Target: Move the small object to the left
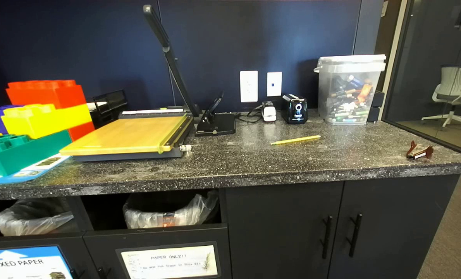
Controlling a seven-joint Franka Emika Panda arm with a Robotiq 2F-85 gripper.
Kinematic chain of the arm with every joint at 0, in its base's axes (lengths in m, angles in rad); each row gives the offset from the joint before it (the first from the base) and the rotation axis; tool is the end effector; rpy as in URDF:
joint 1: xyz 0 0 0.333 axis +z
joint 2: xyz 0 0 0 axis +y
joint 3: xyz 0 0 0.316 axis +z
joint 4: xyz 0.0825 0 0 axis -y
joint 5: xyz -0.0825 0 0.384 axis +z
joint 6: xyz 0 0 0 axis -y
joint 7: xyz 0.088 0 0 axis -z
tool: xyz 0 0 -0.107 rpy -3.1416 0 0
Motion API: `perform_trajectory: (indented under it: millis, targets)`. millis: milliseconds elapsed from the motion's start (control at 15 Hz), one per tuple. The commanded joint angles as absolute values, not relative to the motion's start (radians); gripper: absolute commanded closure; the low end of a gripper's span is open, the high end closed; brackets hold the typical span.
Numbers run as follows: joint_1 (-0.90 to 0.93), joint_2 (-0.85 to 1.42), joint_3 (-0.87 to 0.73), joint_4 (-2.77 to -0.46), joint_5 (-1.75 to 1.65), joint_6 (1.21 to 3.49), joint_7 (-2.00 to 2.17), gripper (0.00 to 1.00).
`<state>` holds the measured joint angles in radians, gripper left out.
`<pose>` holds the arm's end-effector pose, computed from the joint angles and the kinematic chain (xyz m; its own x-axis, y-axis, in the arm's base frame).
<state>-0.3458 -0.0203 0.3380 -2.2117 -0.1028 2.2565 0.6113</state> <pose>0.5313 -0.0066 0.3929 0.8458 -0.5237 0.1015 -0.5294 -0.8475 0.0389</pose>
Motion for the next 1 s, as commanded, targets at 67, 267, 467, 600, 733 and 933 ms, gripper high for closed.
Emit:
perform_trajectory:
  millis: [67,267,467,600,733,933]
  targets:
    - [-0.173,0.292,0.126,-1.938,-0.168,2.308,0.778,0.00]
    - [-0.087,0.474,0.008,-1.765,-0.130,2.380,0.812,0.00]
    - [-0.043,0.648,-0.064,-1.592,-0.082,2.430,0.817,0.00]
    - [-0.032,0.757,-0.091,-1.479,-0.043,2.454,0.819,0.00]
    - [-0.032,0.857,-0.100,-1.368,0.004,2.472,0.815,0.00]
    - [-0.029,0.995,-0.118,-1.205,0.044,2.463,0.820,0.00]
